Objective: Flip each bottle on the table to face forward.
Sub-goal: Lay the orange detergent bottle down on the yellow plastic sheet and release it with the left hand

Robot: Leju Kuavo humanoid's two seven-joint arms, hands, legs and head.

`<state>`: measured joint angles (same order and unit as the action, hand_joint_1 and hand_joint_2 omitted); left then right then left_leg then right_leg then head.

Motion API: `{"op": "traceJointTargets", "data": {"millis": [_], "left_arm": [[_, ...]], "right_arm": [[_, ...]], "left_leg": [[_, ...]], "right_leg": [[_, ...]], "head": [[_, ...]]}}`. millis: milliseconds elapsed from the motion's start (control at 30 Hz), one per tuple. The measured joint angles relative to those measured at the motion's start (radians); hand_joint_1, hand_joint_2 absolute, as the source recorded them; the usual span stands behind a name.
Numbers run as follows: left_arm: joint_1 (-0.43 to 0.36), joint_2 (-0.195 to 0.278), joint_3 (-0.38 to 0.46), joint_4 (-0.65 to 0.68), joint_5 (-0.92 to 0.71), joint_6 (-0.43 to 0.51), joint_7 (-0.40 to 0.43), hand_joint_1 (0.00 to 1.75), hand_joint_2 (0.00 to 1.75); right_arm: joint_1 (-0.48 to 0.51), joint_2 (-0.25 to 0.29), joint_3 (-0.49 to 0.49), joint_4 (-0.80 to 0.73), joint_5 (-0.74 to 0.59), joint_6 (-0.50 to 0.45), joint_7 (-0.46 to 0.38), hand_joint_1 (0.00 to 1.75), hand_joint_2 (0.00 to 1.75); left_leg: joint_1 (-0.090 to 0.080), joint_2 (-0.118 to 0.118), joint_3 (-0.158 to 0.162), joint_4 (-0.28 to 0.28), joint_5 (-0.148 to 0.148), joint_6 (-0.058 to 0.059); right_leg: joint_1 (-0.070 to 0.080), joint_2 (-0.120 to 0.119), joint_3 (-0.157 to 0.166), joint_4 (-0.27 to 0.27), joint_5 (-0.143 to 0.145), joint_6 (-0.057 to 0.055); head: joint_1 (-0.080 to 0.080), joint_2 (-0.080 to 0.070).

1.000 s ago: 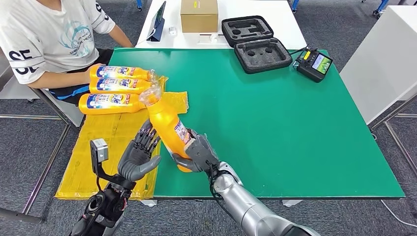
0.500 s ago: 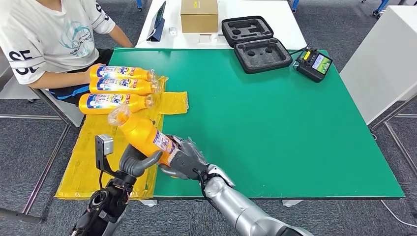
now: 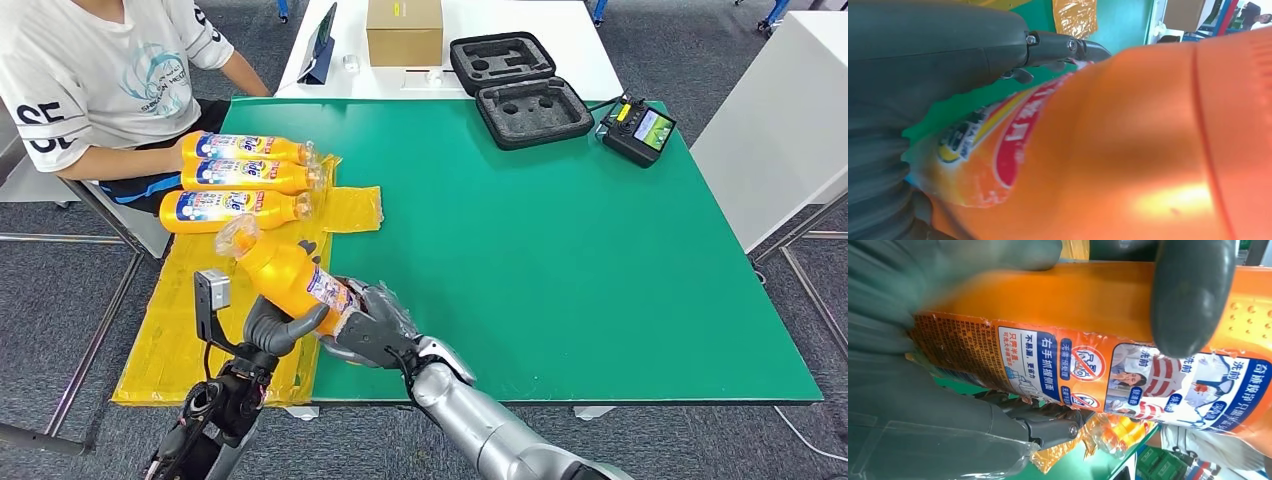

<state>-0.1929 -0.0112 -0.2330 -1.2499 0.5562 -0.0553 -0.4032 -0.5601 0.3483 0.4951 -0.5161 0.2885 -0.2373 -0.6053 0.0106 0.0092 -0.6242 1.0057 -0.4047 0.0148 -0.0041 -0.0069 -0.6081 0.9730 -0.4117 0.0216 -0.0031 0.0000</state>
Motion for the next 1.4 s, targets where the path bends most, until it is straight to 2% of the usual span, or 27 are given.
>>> {"op": "traceJointTargets", "data": {"millis": [300,333,433,467,533,667,800,833,900,933,967,1033,1400], "left_arm": [[0.0,0.001,0.032,-0.017,0.045,-0.017,-0.022,0.0,1.75],[0.0,0.002,0.035,-0.019,0.045,-0.018,-0.022,0.21,1.75],[0.0,0.002,0.038,-0.021,0.045,-0.019,-0.022,1.27,1.75],[0.0,0.002,0.038,-0.021,0.045,-0.019,-0.022,1.41,1.75],[0.0,0.002,0.038,-0.021,0.045,-0.019,-0.022,1.41,1.75],[0.0,0.003,0.042,-0.021,0.056,-0.03,-0.03,1.75,1.75],[0.0,0.003,0.044,-0.022,0.069,-0.045,-0.033,1.75,1.75],[0.0,0.004,0.044,-0.023,0.065,-0.046,-0.033,1.75,1.75],[0.001,0.004,0.043,-0.027,0.048,-0.045,-0.034,1.75,1.75],[0.001,0.004,0.042,-0.03,0.038,-0.042,-0.036,1.75,1.75],[0.001,0.005,0.041,-0.035,0.027,-0.038,-0.038,1.75,1.75],[0.0,0.005,0.04,-0.043,0.01,-0.026,-0.04,1.75,1.75],[0.002,0.017,0.045,-0.081,-0.055,0.049,-0.085,1.75,1.75]], "right_arm": [[-0.003,-0.005,0.031,0.001,0.033,0.032,0.045,1.75,1.75],[-0.004,-0.006,0.034,0.001,0.034,0.033,0.047,1.75,1.75],[-0.006,-0.006,0.038,0.001,0.034,0.034,0.049,1.75,1.75],[-0.006,-0.006,0.039,0.001,0.034,0.034,0.049,1.75,1.75],[-0.006,-0.006,0.039,0.001,0.034,0.034,0.049,1.75,1.75],[-0.007,-0.007,0.041,0.001,0.037,0.041,0.057,1.75,1.75],[-0.01,-0.008,0.041,0.001,0.049,0.047,0.066,1.75,1.75],[-0.011,-0.009,0.041,0.001,0.051,0.047,0.067,1.62,1.75],[-0.011,-0.009,0.041,0.001,0.052,0.046,0.066,0.75,1.75],[-0.01,-0.009,0.041,0.0,0.052,0.043,0.065,0.31,1.31],[-0.009,-0.009,0.041,0.0,0.052,0.039,0.061,0.0,0.87],[-0.004,-0.008,0.041,-0.004,0.048,0.027,0.049,0.0,0.0],[0.026,-0.014,0.016,-0.118,-0.053,0.031,-0.043,0.0,0.0]], "left_leg": [[0.0,0.0,0.0,0.0,0.0,0.0],[0.0,0.0,0.0,0.0,0.0,0.0],[0.0,0.0,0.0,0.0,0.0,0.0],[0.0,0.0,0.0,0.0,0.0,0.0],[0.0,0.0,0.0,0.0,0.0,0.0],[0.0,0.0,0.0,0.0,0.0,0.0],[0.0,0.0,0.0,0.0,0.0,0.0],[0.0,0.0,0.0,0.0,0.0,0.0],[0.0,0.0,0.0,0.0,0.0,0.0],[0.0,0.0,0.0,0.0,0.0,0.0],[0.0,0.0,0.0,0.0,0.0,0.0],[0.0,0.0,0.0,0.0,0.0,0.0],[0.0,0.0,0.0,0.0,0.0,0.0]], "right_leg": [[0.0,0.0,0.0,0.0,0.0,0.0],[0.0,0.0,0.0,0.0,0.0,0.0],[0.0,0.0,0.0,0.0,0.0,0.0],[0.0,0.0,0.0,0.0,0.0,0.0],[0.0,0.0,0.0,0.0,0.0,0.0],[0.0,0.0,0.0,0.0,0.0,0.0],[0.0,0.0,0.0,0.0,0.0,0.0],[0.0,0.0,0.0,0.0,0.0,0.0],[0.0,0.0,0.0,0.0,0.0,0.0],[0.0,0.0,0.0,0.0,0.0,0.0],[0.0,0.0,0.0,0.0,0.0,0.0],[0.0,0.0,0.0,0.0,0.0,0.0],[0.0,0.0,0.0,0.0,0.0,0.0]], "head": [[0.0,0.0],[0.0,0.0],[0.0,0.0],[0.0,0.0],[0.0,0.0],[0.0,0.0],[0.0,0.0],[0.0,0.0],[0.0,0.0],[0.0,0.0],[0.0,0.0],[0.0,0.0],[0.0,0.0]]}}
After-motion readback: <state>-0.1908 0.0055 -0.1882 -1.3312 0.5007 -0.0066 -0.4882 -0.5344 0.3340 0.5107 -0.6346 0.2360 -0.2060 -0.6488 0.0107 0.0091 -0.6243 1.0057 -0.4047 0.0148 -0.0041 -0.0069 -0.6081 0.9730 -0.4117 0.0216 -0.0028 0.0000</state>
